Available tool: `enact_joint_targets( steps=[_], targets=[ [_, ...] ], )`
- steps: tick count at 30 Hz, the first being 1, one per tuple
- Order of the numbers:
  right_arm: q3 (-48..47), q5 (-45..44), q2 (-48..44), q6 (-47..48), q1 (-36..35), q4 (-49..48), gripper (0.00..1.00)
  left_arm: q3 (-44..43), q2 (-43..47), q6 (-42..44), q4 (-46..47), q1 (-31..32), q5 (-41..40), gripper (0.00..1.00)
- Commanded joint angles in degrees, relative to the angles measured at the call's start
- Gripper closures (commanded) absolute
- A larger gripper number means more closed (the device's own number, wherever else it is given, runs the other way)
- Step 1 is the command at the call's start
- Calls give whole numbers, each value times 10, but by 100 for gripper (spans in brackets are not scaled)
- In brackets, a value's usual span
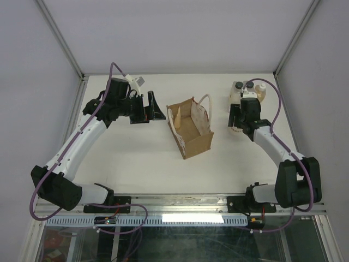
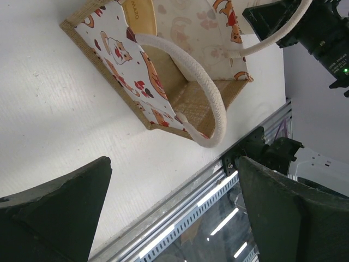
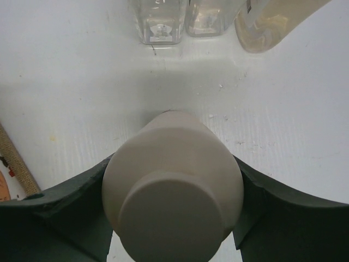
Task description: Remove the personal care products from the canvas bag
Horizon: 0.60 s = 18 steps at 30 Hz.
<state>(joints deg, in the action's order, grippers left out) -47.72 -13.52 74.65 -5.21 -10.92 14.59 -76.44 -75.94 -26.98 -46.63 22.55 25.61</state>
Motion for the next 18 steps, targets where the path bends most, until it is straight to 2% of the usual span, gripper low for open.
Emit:
enact_joint_targets(
  steps=[1,7,12,13,18],
  targets=[
    [-63,21,17,1,13,-109,100,-4,25,-2,23,3,5,1],
    [-82,23,51,0,22,-111,100,-5,29,0,19,3,1,1],
    [-91,21,77,5,31,-113,88,-2,31,2,19,3,0,1],
    [-94,25,82,5,33,-112,83,-2,32,2,19,3,0,1],
    [-102,45,92,2,36,-87,41,1,32,2,19,3,-1,1]
  ],
)
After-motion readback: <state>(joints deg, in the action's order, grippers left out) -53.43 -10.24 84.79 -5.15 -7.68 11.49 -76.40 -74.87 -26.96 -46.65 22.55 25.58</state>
